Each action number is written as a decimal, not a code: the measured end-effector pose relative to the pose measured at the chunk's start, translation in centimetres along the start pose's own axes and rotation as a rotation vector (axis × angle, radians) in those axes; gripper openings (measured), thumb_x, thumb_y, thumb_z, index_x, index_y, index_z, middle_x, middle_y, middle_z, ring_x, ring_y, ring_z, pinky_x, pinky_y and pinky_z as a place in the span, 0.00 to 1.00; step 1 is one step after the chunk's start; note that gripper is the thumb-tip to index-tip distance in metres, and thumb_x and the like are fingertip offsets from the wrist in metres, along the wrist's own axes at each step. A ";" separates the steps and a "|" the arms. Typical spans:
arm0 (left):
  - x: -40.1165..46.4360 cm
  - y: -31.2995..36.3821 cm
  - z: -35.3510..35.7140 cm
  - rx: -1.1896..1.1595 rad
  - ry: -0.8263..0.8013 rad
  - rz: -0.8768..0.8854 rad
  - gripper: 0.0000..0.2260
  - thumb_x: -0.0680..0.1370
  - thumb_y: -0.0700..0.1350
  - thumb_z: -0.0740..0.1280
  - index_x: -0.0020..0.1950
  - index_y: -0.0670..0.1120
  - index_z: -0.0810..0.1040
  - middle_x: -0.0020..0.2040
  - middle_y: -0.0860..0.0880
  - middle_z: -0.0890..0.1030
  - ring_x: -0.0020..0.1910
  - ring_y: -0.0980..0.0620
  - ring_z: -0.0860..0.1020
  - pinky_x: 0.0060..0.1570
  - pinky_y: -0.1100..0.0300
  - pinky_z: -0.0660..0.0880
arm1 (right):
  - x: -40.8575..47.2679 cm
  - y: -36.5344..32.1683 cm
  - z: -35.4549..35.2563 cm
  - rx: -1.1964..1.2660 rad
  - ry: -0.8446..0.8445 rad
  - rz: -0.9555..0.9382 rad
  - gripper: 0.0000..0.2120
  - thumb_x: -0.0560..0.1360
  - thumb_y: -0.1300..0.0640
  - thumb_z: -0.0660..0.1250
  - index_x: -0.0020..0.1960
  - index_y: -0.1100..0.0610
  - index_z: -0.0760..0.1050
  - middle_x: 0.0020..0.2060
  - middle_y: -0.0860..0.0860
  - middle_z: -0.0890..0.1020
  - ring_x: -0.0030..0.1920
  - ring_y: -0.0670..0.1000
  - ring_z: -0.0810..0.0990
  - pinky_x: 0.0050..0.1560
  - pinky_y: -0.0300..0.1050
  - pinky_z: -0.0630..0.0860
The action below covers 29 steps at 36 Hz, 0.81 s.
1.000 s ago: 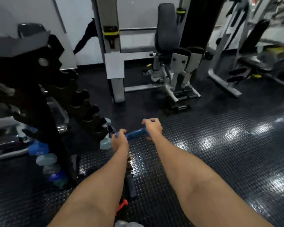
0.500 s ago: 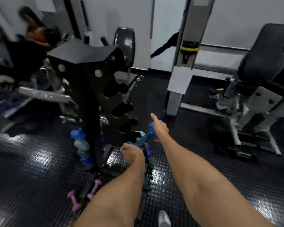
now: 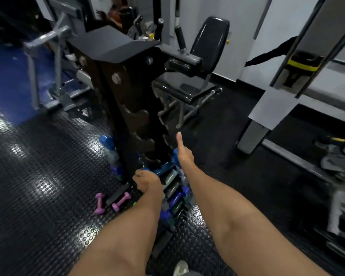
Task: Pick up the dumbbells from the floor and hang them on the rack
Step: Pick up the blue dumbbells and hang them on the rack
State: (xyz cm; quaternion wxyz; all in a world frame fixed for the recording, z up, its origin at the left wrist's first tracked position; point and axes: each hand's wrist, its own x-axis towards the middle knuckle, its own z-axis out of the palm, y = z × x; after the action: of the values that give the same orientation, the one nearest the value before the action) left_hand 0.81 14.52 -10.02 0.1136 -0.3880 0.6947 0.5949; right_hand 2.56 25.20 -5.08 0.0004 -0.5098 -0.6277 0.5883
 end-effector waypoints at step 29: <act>1.6 1.0 -2.5 0.215 -0.228 -0.081 0.25 0.85 0.50 0.51 0.75 0.35 0.63 0.74 0.36 0.67 0.72 0.36 0.68 0.72 0.47 0.64 | 1.4 1.8 3.4 0.112 0.162 0.072 0.36 0.80 0.33 0.49 0.77 0.58 0.60 0.73 0.62 0.67 0.68 0.65 0.70 0.67 0.60 0.66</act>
State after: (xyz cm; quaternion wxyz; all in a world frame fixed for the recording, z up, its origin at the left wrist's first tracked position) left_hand -0.17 11.55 -9.55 0.2567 -0.3312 0.7208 0.5522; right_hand 1.03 23.21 -8.33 0.0584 -0.5769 -0.5731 0.5791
